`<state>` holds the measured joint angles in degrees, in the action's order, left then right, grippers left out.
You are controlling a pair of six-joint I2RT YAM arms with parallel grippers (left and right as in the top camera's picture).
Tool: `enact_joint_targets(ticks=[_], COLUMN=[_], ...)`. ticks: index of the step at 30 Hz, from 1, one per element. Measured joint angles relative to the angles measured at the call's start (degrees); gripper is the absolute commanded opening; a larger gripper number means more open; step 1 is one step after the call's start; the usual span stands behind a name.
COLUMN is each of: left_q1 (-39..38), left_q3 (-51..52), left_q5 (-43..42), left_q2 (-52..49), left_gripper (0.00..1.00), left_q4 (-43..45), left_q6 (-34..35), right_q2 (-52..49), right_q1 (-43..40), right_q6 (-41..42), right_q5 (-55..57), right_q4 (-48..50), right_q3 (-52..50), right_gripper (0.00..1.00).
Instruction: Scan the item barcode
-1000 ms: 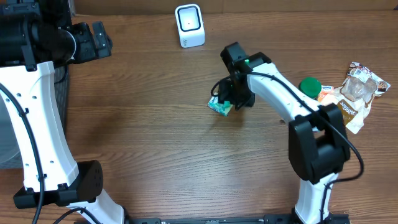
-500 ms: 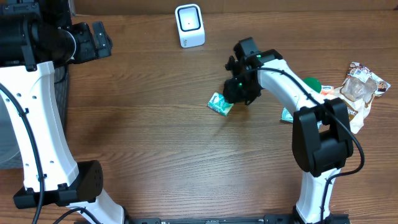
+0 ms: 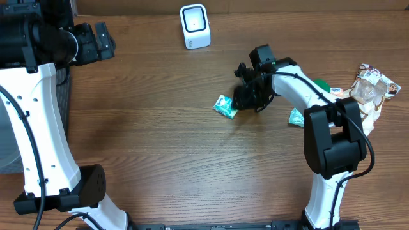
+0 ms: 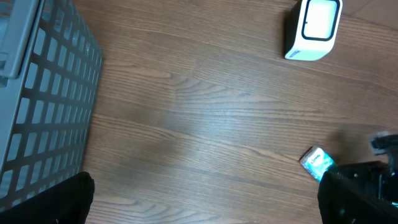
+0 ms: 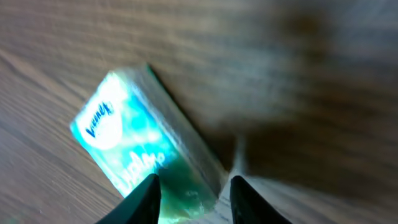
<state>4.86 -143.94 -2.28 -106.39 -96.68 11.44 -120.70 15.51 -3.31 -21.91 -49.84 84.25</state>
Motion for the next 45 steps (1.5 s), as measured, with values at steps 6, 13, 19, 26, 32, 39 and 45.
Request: enact_joint_targets(ticks=[6,13,19,26,32,39,45], left_q1=[0.00,0.00,0.00,0.00,0.00,0.00,0.00], left_q3=[0.00,0.00,0.00,0.00,0.00,0.00,0.00], left_q5=[0.00,0.00,0.00,0.00,0.00,0.00,0.00], left_q2=[0.00,0.00,0.00,0.00,0.00,0.00,0.00], left_gripper=[0.99,1.00,0.99,1.00,1.00,1.00,0.99], left_q4=[0.00,0.00,-0.02,0.00,0.00,-0.02,-0.02], left_q6=[0.00,0.00,0.00,0.00,0.00,0.00,0.00], right_q2=[0.07,0.15,0.15,1.40,2.25,2.29,4.33], right_q1=[-0.15,-0.39,-0.96,-5.55,-8.57,-8.24,-8.24], right_q6=[-0.35,0.37,0.46,2.10,12.79,23.34,26.27], right_q5=[-2.27,-6.80,-20.35,-47.74,-61.68,-65.33,-65.77], right_q4=[1.29,-1.05,-11.13,-16.50,-16.59,-16.61,-16.65], right_q3=[-2.12,-2.38,-0.15,7.61,8.20,8.20,8.20], right_gripper=[0.10,0.04,0.04,0.04,0.04,0.04,0.04])
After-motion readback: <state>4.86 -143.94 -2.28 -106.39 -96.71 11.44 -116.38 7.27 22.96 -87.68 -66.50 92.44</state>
